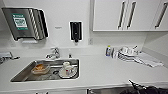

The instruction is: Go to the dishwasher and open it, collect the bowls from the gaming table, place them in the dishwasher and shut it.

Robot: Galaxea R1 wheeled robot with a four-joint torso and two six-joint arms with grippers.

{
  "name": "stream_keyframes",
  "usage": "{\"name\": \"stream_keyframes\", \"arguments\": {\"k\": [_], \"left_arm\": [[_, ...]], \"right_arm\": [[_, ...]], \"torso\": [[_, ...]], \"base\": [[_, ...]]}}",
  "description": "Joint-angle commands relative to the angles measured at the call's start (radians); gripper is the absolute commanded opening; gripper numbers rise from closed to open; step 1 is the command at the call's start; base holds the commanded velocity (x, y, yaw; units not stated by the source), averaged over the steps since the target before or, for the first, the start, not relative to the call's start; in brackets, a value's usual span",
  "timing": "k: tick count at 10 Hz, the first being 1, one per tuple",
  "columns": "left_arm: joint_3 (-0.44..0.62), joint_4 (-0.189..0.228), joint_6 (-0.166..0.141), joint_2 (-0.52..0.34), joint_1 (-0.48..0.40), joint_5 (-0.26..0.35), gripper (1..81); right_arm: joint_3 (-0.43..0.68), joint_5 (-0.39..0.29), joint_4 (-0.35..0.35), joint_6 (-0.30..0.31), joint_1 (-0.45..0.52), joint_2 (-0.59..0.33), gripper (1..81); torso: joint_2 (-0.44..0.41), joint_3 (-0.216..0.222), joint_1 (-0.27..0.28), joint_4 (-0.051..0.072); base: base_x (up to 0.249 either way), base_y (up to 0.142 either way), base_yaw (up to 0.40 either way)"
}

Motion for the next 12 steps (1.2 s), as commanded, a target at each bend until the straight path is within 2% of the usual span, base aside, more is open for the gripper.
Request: {"name": "stream_keyframes", "arguments": {"k": [1, 4, 12], "left_arm": [[0.024, 0.024, 0.001, -0.047, -0.077, 0.016, 81.1], [0.023, 0.024, 0.002, -0.047, -0.077, 0.016, 81.1], [0.023, 0.026, 0.002, -0.048, -0.073, 0.016, 81.1]], "right_arm": [[-0.017, -0.032, 0.012, 0.005, 0.12, -0.008, 81.1], [-0.085, -0.032, 0.013, 0.034, 0.123, 0.041, 81.1], [-0.227, 0.006, 0.004, 0.041, 0.109, 0.164, 81.1]], "torso": [[0.0, 0.0, 0.0, 0.0], [0.0, 0.0, 0.0, 0.0], [0.0, -0.001, 0.0, 0.0]], "base": [[0.0, 0.0, 0.0], [0.0, 0.0, 0.0], [0.0, 0.0, 0.0]]}}
